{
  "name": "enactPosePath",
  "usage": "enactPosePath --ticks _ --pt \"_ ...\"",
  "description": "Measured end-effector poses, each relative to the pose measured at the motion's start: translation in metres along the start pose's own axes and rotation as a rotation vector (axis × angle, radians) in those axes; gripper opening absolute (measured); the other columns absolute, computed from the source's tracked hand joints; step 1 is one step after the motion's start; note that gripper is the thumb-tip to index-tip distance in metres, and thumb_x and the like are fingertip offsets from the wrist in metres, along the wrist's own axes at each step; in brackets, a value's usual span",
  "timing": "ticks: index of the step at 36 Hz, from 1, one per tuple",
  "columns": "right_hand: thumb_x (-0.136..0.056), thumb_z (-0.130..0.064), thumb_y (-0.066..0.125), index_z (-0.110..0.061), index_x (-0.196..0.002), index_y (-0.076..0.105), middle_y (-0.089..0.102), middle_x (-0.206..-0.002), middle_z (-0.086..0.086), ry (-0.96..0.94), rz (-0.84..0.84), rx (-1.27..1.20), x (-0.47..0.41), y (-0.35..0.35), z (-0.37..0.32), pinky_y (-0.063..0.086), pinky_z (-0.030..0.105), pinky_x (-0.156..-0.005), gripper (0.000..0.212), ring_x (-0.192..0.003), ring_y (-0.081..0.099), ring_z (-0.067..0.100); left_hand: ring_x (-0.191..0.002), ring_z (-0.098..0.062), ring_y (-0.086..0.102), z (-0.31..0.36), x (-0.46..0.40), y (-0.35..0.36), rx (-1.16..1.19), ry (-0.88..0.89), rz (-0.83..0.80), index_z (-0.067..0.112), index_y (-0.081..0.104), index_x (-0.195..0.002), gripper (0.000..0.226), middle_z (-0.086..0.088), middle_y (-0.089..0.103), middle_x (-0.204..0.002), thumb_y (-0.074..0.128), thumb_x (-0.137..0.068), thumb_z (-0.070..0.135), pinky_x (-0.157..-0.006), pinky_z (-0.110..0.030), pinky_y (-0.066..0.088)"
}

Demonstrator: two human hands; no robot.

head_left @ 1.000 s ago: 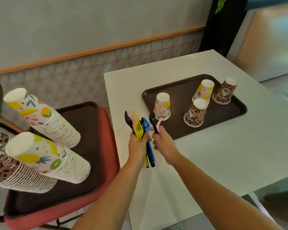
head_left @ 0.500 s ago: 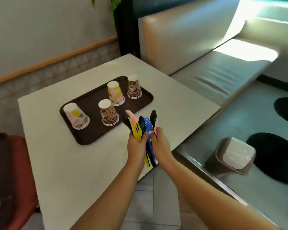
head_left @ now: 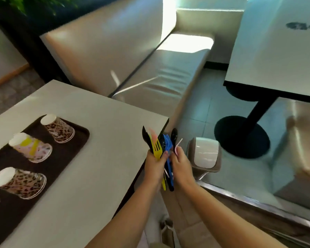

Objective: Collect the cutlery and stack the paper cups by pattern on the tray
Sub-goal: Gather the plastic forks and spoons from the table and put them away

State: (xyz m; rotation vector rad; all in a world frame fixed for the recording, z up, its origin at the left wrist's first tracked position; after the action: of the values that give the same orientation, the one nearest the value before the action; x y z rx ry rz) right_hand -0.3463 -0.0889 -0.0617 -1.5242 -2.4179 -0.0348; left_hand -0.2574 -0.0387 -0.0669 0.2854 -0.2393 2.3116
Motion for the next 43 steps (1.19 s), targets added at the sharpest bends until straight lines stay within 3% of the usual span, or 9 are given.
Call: enactPosePath --ticks 4,10,15,20,27,33,37,40,43 --pt "-0.099 -0.017 0.04 -0.009 -0.104 0.054 0.063 -0.093 0.008 0.012 0.061 -0.005 -0.03 -0.027 0.011 0.047 0.027 -0.072 0.017 -0.084 0.06 0.017 -0.095 -0.012 0.064 -0.002 -0.027 0.039 -0.015 -0.018 -0.169 0.013 0.056 -0.12 0.03 -0.001 0.066 -0.106 0.058 -0.09 0.01 -0.079 -0.017 0.051" --pt "-0.098 -0.013 0.039 -0.019 -0.097 0.052 0.06 -0.082 0.0 0.103 0.108 0.0 -0.07 -0.069 0.049 0.042 0.006 -0.055 0.014 -0.073 0.056 0.004 -0.106 -0.021 0.063 -0.032 -0.06 0.099 -0.104 -0.138 -0.327 0.011 0.054 -0.124 0.033 -0.009 0.065 -0.115 0.056 -0.091 0.007 -0.094 -0.035 0.051" --pt "-0.098 -0.013 0.04 -0.022 -0.102 0.053 0.049 -0.06 -0.007 0.275 0.111 0.056 -0.099 -0.097 0.113 0.033 0.012 -0.042 0.016 -0.052 0.045 0.006 -0.077 -0.008 0.068 -0.077 -0.078 0.145 -0.048 -0.295 -0.413 0.015 0.053 -0.111 0.027 -0.003 0.067 -0.094 0.054 -0.09 -0.002 -0.066 -0.018 0.054" --pt "-0.097 -0.016 0.041 -0.016 -0.114 0.056 0.06 -0.083 0.001 0.398 0.063 0.148 -0.139 -0.125 0.18 0.037 0.022 -0.055 0.022 -0.071 0.052 0.015 -0.09 -0.015 0.063 -0.14 -0.106 0.19 -0.091 -0.428 -0.443 0.016 0.052 -0.116 0.035 -0.008 0.066 -0.105 0.054 -0.088 -0.005 -0.072 -0.018 0.051" --pt "-0.101 -0.021 0.033 -0.009 -0.119 0.051 0.06 -0.109 0.018 0.472 -0.033 0.238 -0.192 -0.156 0.252 0.037 0.028 -0.071 0.028 -0.092 0.053 0.021 -0.074 0.0 0.065 -0.222 -0.129 0.242 -0.112 -0.596 -0.433 0.013 0.053 -0.12 0.04 -0.001 0.067 -0.096 0.056 -0.086 -0.008 -0.065 -0.014 0.049" --pt "-0.102 -0.019 0.029 -0.023 -0.088 0.047 0.051 -0.085 0.0 0.645 -0.096 0.223 -0.224 -0.172 0.314 0.04 0.021 -0.067 0.023 -0.083 0.048 0.017 -0.057 0.001 0.062 -0.27 -0.16 0.277 -0.22 -0.691 -0.473 0.015 0.059 -0.091 0.031 0.005 0.069 -0.066 0.049 -0.086 -0.014 -0.059 -0.014 0.049" --pt "-0.099 -0.019 0.036 -0.025 -0.073 0.044 0.051 -0.077 -0.002 0.774 -0.121 0.213 -0.235 -0.181 0.342 0.043 0.027 -0.066 0.028 -0.068 0.049 0.012 -0.058 -0.001 0.06 -0.297 -0.177 0.289 -0.357 -0.752 -0.55 0.011 0.064 -0.084 0.005 0.008 0.065 -0.063 0.06 -0.084 0.008 -0.069 -0.02 0.052" --pt "-0.099 -0.027 0.037 -0.021 -0.07 0.048 0.051 -0.063 -0.001 0.835 -0.173 0.266 -0.246 -0.181 0.364 0.04 0.029 -0.06 0.032 -0.057 0.047 0.012 -0.053 0.004 0.054 -0.312 -0.187 0.293 -0.437 -0.799 -0.581 0.018 0.06 -0.071 0.016 0.014 0.059 -0.051 0.061 -0.085 0.01 -0.067 -0.018 0.046" --pt "-0.099 -0.024 0.037 -0.018 -0.067 0.051 0.049 -0.045 -0.006 0.879 -0.2 0.255 -0.259 -0.178 0.38 0.035 0.027 -0.051 0.035 -0.047 0.045 0.01 -0.059 -0.001 0.052 -0.317 -0.193 0.293 -0.466 -0.854 -0.543 0.009 0.067 -0.08 0.016 0.016 0.057 -0.047 0.066 -0.076 0.025 -0.064 -0.016 0.044"
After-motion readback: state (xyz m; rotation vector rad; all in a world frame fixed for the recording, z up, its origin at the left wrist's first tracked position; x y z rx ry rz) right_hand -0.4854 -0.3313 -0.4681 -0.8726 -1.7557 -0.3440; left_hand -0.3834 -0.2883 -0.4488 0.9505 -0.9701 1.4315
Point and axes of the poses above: each hand's wrist, its own x-axis away from the middle knuckle, its own y-axis out of the palm, z = x × y, the point moved 7 cm from there along -x, towards the middle knuckle
